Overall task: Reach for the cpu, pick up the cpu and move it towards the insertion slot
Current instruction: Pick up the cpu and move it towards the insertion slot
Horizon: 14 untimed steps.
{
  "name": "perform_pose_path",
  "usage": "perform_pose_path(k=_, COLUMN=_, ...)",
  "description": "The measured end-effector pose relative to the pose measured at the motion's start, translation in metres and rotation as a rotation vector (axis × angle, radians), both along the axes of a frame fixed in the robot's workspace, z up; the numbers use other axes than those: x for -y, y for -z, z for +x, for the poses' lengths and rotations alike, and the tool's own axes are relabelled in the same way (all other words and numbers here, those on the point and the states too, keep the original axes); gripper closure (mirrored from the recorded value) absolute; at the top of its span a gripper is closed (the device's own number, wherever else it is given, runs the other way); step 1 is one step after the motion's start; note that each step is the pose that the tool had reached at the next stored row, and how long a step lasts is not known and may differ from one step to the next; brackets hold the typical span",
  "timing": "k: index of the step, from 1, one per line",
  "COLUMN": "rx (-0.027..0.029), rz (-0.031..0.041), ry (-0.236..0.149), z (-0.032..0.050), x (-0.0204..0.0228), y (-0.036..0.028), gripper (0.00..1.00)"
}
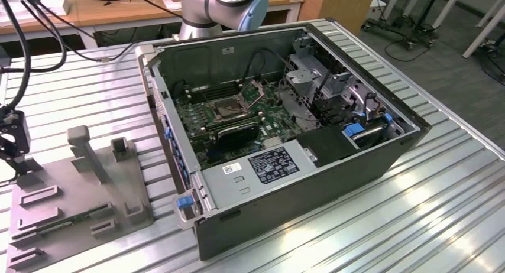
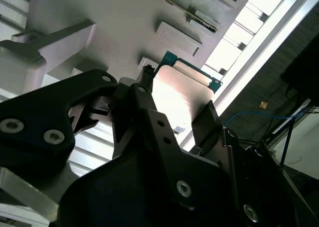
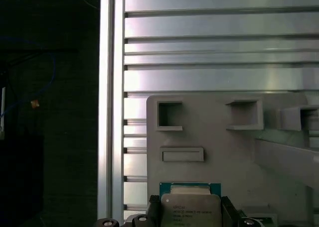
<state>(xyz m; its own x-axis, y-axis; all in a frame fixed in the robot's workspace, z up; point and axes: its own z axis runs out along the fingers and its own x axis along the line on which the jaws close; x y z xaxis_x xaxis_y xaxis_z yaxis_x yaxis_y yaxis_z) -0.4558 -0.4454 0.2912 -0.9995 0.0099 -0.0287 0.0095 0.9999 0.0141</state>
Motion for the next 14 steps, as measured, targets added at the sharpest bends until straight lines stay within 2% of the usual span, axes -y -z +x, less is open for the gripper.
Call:
perform_pose_path(k=11, rx=-0.0008, rz=0.0, ry=0.0, z=0.0, x=0.0, y=-0.0106, gripper=0.45)
perform_pose_path(k=14, rx=-0.0007, rz=0.0015, ry=0.0, z=0.0, x=0.0, y=-0.0117, gripper=0.45)
